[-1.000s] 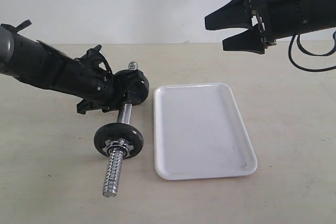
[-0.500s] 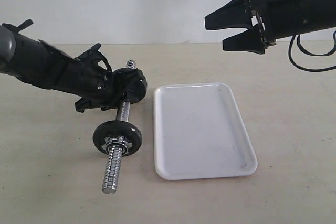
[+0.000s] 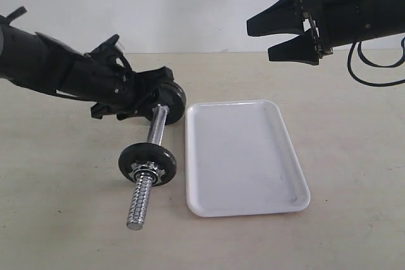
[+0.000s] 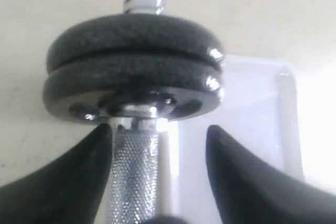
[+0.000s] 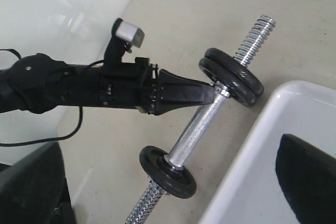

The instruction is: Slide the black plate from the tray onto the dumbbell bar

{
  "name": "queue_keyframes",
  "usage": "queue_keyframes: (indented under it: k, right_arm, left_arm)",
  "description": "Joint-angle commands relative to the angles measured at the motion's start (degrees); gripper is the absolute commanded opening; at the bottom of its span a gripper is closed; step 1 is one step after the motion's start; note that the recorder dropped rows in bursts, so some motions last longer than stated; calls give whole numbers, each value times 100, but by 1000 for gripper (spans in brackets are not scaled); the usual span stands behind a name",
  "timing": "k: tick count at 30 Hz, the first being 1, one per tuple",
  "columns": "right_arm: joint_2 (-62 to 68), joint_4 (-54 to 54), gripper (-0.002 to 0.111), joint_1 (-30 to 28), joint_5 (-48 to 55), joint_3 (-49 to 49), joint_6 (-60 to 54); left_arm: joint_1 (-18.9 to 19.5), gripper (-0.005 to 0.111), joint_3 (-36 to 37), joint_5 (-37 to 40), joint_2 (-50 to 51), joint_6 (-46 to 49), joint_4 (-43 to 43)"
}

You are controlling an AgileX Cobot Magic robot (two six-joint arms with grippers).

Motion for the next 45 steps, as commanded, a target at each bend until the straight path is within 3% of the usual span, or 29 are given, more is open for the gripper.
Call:
queue_keyframes:
  k: [1,27,37,45]
  right_arm:
    - [-97,-30,102,-29,55,-32,-39]
    - [-97,-58,102,-29,55,-32,-23]
    - [-245,-71,102,-29,55,-32,135]
    - [-1275,-146,102,-230,55,-32,1]
  left_arm:
    - [-15,55,-91,58,-157,30,-100]
    - [5,55,-91,264,-303,142,-100]
    - [27,55,-91,179,-1147,1002,-100]
    - [195,55,-91,418,-2418,1770,-100]
